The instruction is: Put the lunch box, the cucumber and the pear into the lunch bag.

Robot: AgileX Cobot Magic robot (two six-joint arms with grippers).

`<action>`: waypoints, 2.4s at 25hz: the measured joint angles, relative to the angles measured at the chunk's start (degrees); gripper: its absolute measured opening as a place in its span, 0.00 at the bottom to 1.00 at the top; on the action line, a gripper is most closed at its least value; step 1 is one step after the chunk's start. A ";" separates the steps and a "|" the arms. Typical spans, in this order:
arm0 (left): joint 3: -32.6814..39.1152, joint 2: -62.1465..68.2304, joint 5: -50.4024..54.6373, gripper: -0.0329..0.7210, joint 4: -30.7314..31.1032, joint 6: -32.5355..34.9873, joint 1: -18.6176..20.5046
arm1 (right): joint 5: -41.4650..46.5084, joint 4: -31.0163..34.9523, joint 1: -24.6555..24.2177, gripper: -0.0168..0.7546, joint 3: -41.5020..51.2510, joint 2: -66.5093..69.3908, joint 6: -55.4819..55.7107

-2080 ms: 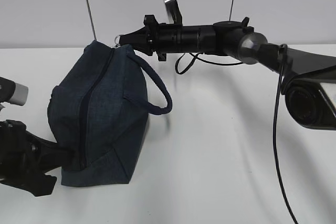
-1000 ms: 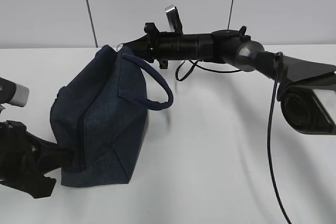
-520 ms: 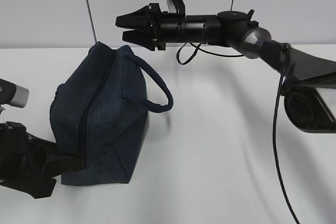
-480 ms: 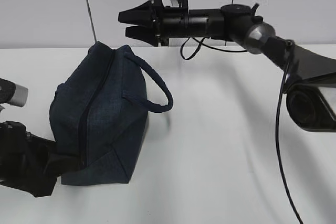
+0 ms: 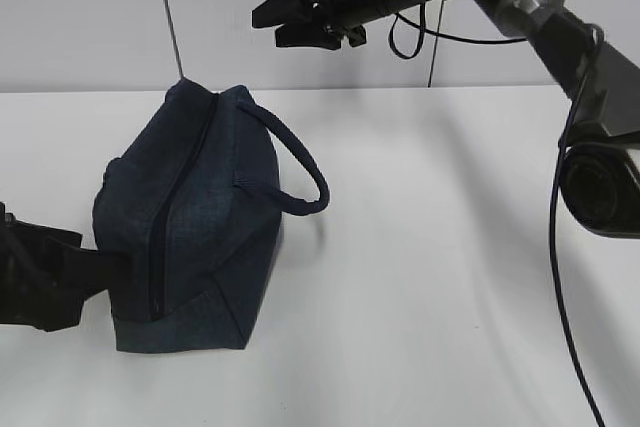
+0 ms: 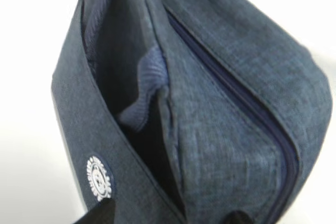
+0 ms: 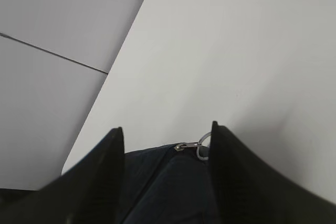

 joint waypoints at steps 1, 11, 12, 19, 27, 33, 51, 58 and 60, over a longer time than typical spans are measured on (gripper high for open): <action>0.00 -0.49 -0.15 0.56 0.00 -0.14 0.00 | 0.00 -1.18 0.25 0.53 -0.05 -0.81 0.98; 0.35 -1.38 -1.42 0.56 0.02 -0.43 0.00 | 0.47 -1.20 10.76 0.45 -0.40 -5.16 4.19; 0.41 -1.51 -1.42 0.56 0.02 -0.43 0.00 | 0.60 0.63 11.53 0.44 -0.40 -5.16 4.19; 0.50 -1.90 -1.42 0.54 -0.04 -0.53 0.00 | 0.75 7.06 12.21 0.37 -0.40 -5.16 2.45; 0.50 -1.90 -1.35 0.47 -0.09 -0.53 0.00 | 0.83 -3.36 11.83 0.34 -0.40 -5.16 2.76; 0.50 -2.07 -1.13 0.41 -0.09 -0.53 0.00 | 0.83 -15.22 11.83 0.34 -0.40 -5.87 5.60; 0.50 -2.13 -0.93 0.36 -0.09 -0.53 0.00 | 1.23 -22.66 11.93 0.34 -0.40 -9.68 9.43; 0.50 -2.13 -0.93 0.36 -0.09 -0.53 0.00 | 1.23 -17.77 12.51 0.34 -0.40 -12.13 3.37; 0.50 -2.13 -0.93 0.36 -0.09 -0.53 0.00 | -0.05 -15.83 12.88 0.34 -0.40 -12.85 0.24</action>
